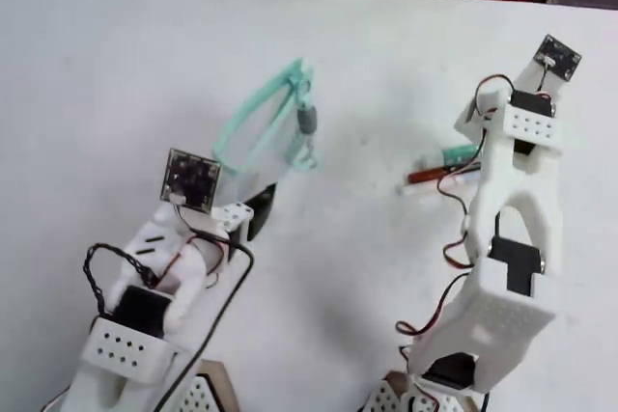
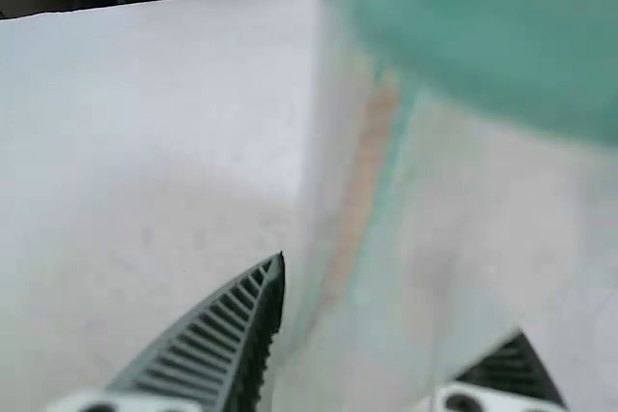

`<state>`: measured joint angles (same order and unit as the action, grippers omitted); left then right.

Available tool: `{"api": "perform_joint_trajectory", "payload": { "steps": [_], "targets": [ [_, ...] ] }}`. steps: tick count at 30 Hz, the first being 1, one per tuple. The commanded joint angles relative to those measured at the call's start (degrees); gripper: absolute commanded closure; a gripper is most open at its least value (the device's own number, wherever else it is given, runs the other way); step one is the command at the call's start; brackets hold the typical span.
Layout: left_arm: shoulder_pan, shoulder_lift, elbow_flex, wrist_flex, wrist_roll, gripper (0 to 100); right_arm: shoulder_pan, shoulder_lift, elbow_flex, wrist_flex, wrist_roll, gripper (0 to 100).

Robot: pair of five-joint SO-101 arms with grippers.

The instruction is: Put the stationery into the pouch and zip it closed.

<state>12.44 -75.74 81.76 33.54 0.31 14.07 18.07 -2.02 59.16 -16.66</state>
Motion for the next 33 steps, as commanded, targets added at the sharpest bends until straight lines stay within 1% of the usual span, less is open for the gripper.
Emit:
{"api": "perform_joint_trajectory", "payload": {
  "steps": [1,15,22,24,26,27,29,32,33],
  "targets": [
    [0.04,-0.66,-1.49,-0.26,0.7,75,0.4,0.92,-2.46,-2.59,-0.62,83.4],
    [0.04,-0.66,-1.67,-0.26,0.79,75,0.4,10.77,-9.85,-1.27,-0.62,83.5],
    [0.04,-0.66,-1.76,-0.26,0.79,75,0.31,17.1,-17.23,3.82,-0.62,83.7],
    [0.04,-0.66,-1.76,-0.26,0.79,75,0.31,18.86,-19.34,5.05,-0.53,87.4],
    [0.04,-0.66,-1.67,-0.26,0.79,75,0.4,20.18,-21.71,6.55,-0.44,97.0],
    [0.04,-0.66,-1.67,-0.26,0.79,75,0.4,20.79,-22.59,7.34,-0.35,99.1],
    [0.04,-0.66,-1.58,-0.26,0.79,75,0.4,21.76,-24.09,8.75,-0.09,95.3],
    [0.04,-0.66,-1.58,-0.26,0.79,75,0.48,21.93,-24.79,9.54,-0.09,98.4],
    [0.04,-0.66,-1.58,-0.26,0.79,75,0.57,21.58,-24.79,9.54,-0.09,98.1]
  ]
}}
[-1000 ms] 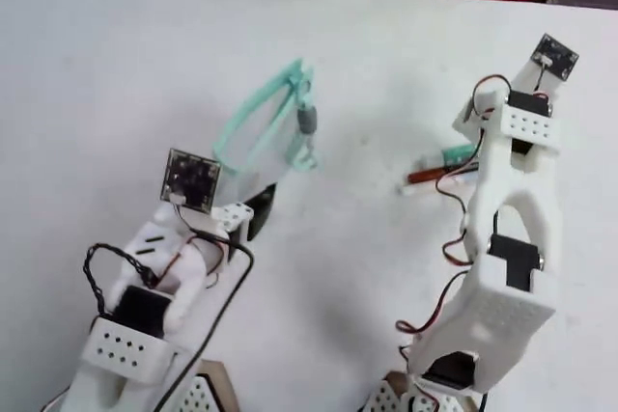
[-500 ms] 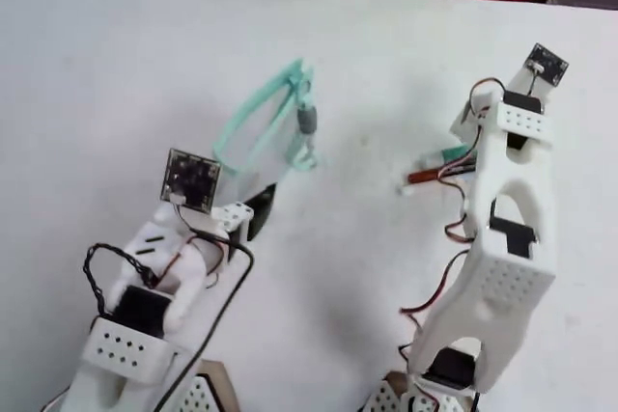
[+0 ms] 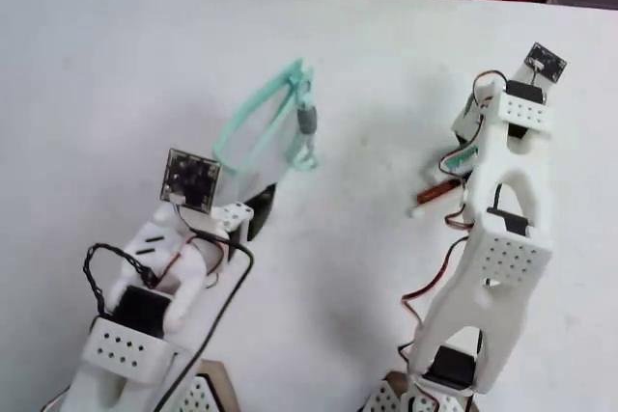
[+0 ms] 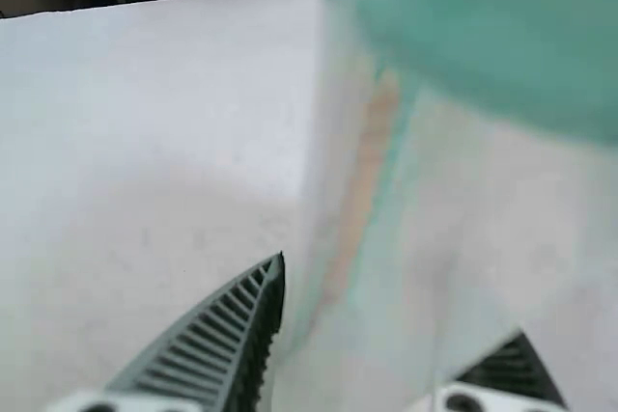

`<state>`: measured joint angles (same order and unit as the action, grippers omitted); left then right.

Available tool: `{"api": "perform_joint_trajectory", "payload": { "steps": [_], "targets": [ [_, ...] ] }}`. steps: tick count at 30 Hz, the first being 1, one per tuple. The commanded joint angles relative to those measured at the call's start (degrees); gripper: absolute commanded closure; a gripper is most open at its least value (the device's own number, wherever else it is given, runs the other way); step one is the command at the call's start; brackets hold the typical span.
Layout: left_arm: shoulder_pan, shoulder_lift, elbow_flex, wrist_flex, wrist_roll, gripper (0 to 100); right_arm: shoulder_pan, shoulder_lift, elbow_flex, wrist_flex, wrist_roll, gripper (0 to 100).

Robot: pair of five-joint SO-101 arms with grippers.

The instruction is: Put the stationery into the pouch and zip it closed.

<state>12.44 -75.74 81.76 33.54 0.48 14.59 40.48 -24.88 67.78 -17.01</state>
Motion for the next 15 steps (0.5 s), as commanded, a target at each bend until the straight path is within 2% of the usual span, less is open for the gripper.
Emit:
{"api": "perform_joint_trajectory", "payload": {
  "steps": [1,10,15],
  "targets": [
    [0.04,-0.66,-1.58,-0.26,0.62,75,0.04,-1.36,-1.93,1.36,0.26,97.8],
    [0.04,-0.66,-1.41,-0.26,0.62,75,0.4,-9.8,-1.58,7.08,0.26,98.1],
    [0.04,-0.66,-1.32,-0.26,0.62,75,-0.48,-19.38,-1.67,10.77,0.35,98.1]
  ]
}}
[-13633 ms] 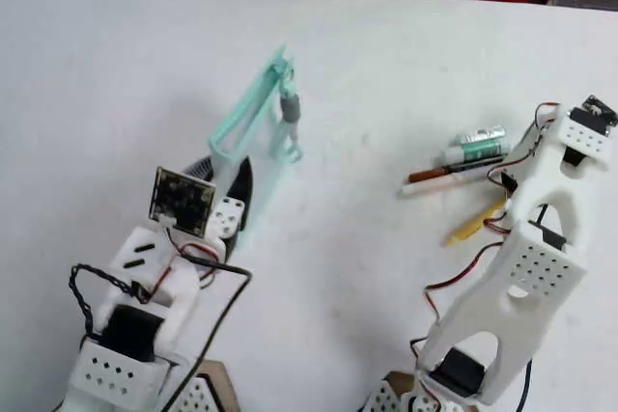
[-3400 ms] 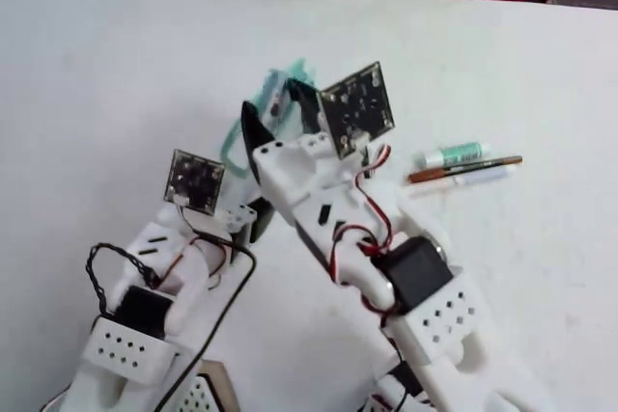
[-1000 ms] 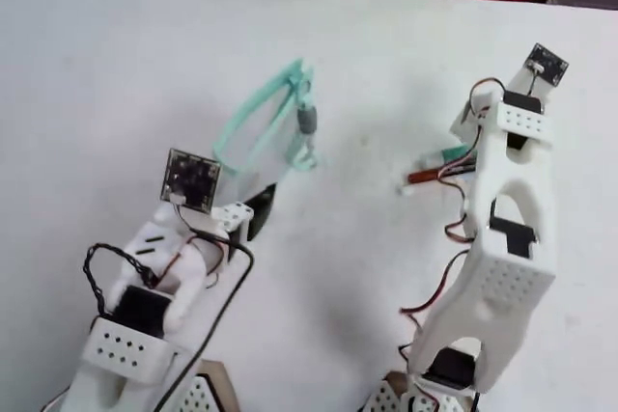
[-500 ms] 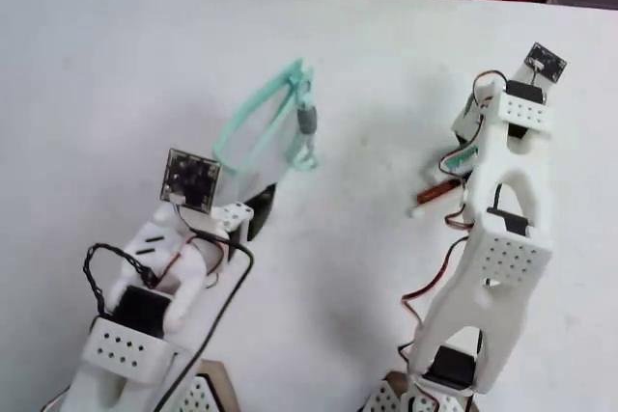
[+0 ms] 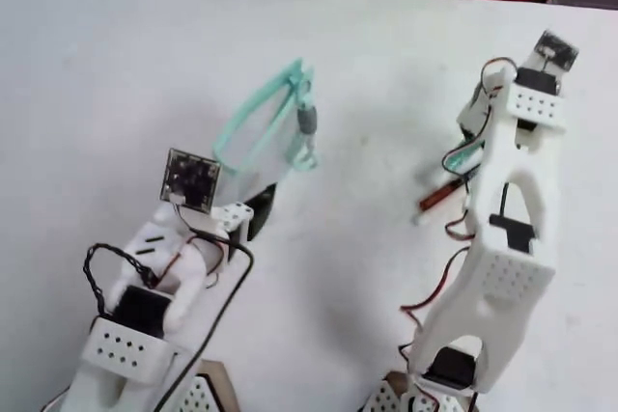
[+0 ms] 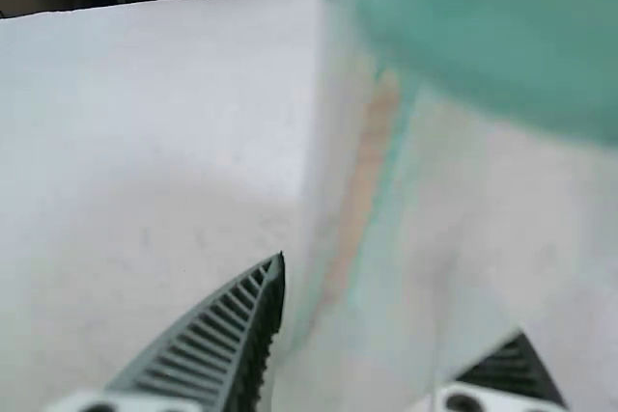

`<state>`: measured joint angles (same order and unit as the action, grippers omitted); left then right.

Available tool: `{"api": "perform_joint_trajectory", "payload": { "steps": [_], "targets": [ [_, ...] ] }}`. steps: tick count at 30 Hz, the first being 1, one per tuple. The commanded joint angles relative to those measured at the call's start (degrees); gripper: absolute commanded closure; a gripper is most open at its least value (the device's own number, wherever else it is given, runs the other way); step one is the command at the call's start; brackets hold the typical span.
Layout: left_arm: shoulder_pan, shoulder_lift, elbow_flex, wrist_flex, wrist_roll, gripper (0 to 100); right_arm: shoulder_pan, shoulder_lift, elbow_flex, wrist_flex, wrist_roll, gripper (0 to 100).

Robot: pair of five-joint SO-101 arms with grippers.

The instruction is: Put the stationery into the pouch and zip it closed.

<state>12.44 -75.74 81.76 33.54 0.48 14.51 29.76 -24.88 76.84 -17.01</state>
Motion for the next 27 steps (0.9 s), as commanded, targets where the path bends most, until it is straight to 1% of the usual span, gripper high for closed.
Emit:
{"api": "perform_joint_trajectory", "payload": {
  "steps": [1,4,7,14,22,27],
  "targets": [
    [0.04,-0.66,-1.32,-0.26,0.62,75,-0.84,-11.03,-1.67,2.68,0.35,98.1],
    [0.04,-0.66,-1.32,-0.18,0.62,75,-2.59,-17.8,-1.67,5.23,0.35,98.1],
    [0.04,-0.66,-1.32,-0.18,0.62,75,-4.7,-23.25,-1.67,7.25,2.11,98.1],
    [0.04,-0.66,-1.32,-0.09,0.62,75,-7.43,-32.92,-1.67,10.68,2.81,98.1],
    [0.04,-0.66,-1.32,-0.09,0.53,75,-7.43,-36.79,-1.58,12.88,4.75,98.1],
    [0.04,-0.66,-1.32,-0.09,0.53,75,-9.1,-38.02,-1.58,13.23,5.27,98.1]
  ]
}}
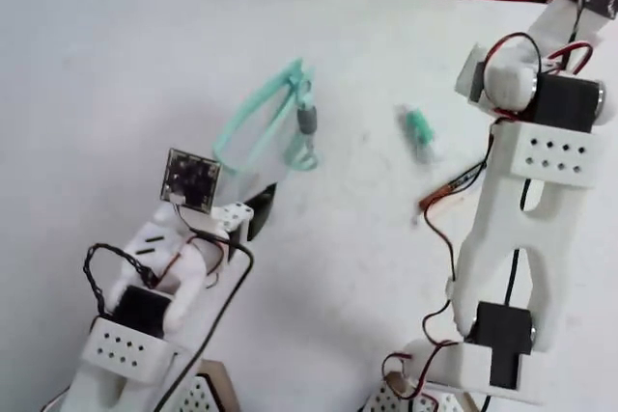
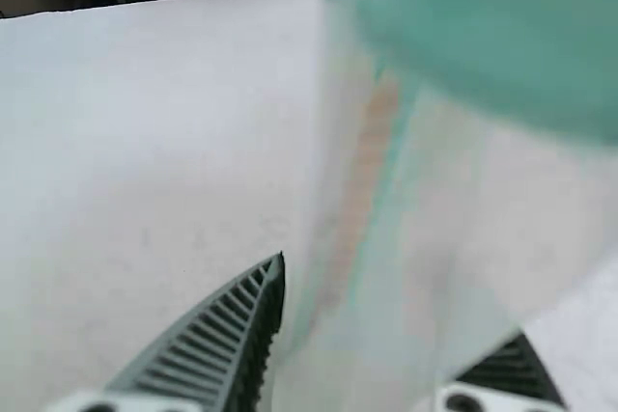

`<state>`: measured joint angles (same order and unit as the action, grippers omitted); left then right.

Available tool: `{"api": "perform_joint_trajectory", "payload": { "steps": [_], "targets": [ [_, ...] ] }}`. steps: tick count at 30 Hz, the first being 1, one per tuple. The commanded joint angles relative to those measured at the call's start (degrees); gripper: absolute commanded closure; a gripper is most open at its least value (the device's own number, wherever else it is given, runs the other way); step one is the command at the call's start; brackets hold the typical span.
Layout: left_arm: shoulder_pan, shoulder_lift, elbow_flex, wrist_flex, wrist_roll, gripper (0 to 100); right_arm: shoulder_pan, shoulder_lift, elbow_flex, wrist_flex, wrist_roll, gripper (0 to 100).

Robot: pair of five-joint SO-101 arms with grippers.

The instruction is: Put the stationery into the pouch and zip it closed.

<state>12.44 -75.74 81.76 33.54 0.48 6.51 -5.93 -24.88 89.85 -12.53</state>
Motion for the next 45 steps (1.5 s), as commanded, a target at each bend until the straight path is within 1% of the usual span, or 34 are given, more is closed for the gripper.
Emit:
{"api": "perform_joint_trajectory", "payload": {
  "steps": [1,3,5,9,10,12,15,17,25,29,35,42,45],
  "targets": [
    [0.04,-0.66,-1.32,0.0,0.53,75,-1.45,-2.15,-1.32,0.04,0.97,98.1],
    [0.04,-0.66,-1.32,0.09,0.53,75,-1.8,-1.1,0.26,-2.07,3.16,98.1],
    [0.04,-0.66,-1.32,0.09,0.44,75,-3.03,1.36,2.73,-6.55,6.33,98.1],
    [0.04,-0.66,-0.79,-0.26,0.35,75,-4.97,9.01,5.54,-14.46,18.64,98.0],
    [0.04,-0.66,-0.7,-0.26,0.26,75,-5.14,11.38,5.27,-15.43,20.92,97.1],
    [0.04,-0.66,-0.7,-0.26,0.26,75,-5.58,16.48,4.04,-16.31,23.56,91.5],
    [0.04,-0.66,-0.7,-0.26,0.26,75,-6.37,24.84,-0.26,-16.13,24.26,80.0],
    [0.04,-0.66,-0.7,-0.26,0.26,75,-6.55,30.46,-4.75,-16.13,24.26,77.3],
    [0.04,-0.66,-0.62,-0.26,0.26,75,-7.16,49.1,-27.6,-14.29,24.26,77.2],
    [0.04,-0.66,-0.62,-0.26,0.26,75,-7.52,57.89,-36.04,-13.23,24.35,77.2],
    [0.04,-0.66,-0.62,-0.26,0.35,75,-6.99,68.88,-43.87,-13.14,24.35,77.2],
    [0.04,-0.66,-0.79,-0.26,0.35,75,-5.58,73.01,-49.76,-9.98,24.35,77.6],
    [0.04,-0.66,-0.79,-0.26,0.44,75,-5.49,73.98,-50.2,-10.86,24.35,84.8]
  ]
}}
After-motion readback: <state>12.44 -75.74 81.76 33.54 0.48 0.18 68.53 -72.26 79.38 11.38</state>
